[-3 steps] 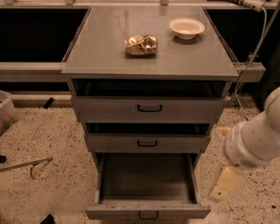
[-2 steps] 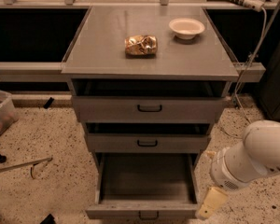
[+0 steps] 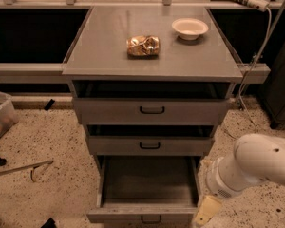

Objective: Close bottom drawer

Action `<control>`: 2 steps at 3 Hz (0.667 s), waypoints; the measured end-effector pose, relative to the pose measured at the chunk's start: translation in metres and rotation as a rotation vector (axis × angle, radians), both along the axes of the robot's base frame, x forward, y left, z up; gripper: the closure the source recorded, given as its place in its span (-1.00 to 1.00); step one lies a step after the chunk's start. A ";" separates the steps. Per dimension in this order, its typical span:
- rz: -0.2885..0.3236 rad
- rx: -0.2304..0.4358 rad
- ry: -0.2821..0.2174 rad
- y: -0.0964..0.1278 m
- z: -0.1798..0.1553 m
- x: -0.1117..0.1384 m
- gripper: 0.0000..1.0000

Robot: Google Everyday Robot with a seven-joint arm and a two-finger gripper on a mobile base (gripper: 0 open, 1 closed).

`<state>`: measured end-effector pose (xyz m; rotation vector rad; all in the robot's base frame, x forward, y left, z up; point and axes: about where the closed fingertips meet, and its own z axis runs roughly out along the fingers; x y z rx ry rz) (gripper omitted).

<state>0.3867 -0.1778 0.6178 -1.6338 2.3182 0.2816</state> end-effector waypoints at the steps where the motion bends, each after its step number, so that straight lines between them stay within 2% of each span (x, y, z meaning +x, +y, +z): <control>1: -0.012 0.060 0.015 0.013 -0.068 0.009 -1.00; 2: -0.022 0.147 0.073 0.025 -0.133 0.004 -1.00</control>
Offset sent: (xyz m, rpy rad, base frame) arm -0.0028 0.0376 -0.2151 0.2626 0.1536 -0.0374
